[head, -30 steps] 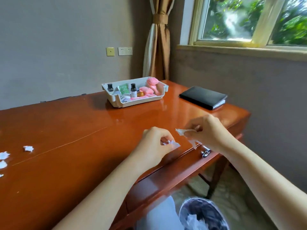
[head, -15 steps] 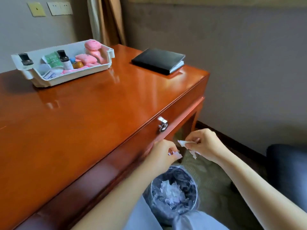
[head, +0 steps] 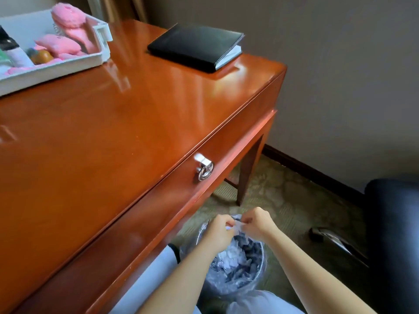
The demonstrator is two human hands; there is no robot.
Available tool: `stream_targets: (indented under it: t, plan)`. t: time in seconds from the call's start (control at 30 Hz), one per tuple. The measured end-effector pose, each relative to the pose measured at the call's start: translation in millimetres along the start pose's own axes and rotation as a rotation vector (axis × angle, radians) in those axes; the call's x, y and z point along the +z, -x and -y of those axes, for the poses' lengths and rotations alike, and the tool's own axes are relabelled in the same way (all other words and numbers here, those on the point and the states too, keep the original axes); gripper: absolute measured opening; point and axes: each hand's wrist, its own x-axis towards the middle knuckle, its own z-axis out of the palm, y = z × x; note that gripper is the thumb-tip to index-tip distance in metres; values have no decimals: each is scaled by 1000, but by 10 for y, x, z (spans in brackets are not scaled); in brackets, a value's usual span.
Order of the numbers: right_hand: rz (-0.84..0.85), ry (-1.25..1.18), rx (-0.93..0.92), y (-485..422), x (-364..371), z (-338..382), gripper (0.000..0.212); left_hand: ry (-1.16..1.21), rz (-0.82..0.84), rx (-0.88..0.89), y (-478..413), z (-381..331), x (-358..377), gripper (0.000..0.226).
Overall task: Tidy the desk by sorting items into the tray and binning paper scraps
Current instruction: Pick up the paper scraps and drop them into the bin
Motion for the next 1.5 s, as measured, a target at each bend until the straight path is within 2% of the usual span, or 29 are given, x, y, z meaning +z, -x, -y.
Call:
stream_targets:
  t: [0.07, 0.17, 0.5, 0.77, 1.03, 1.17, 1.3, 1.5]
  plan:
    - [76, 31, 30, -30, 43, -8, 13, -17, 53, -16, -17, 30, 35, 28]
    - [131, 31, 3, -41, 21, -42, 30, -38, 91, -36, -11, 71, 28, 34]
    - [56, 40, -54, 228, -363, 93, 26, -198, 127, 67, 351, -190, -383, 35]
    - [-42, 102, -284, 835, -987, 595, 20, -384, 109, 273, 1122, -689, -974, 37]
    - [-135, 211, -599, 1609, -1426, 1393, 17, -422, -71, 425, 2150, -978, -1673, 29]
    - [-159, 256, -724, 1974, -1447, 1832, 20, -505, -205, 438, 2611, -907, -1997, 26]
    - [-164, 309, -837, 2248, -1318, 2257, 22, -603, -330, 363, 3057, -699, -2275, 31]
    - [-97, 352, -973, 2505, -873, 2872, 22, -641, -474, 155, 3737, -180, -2580, 36]
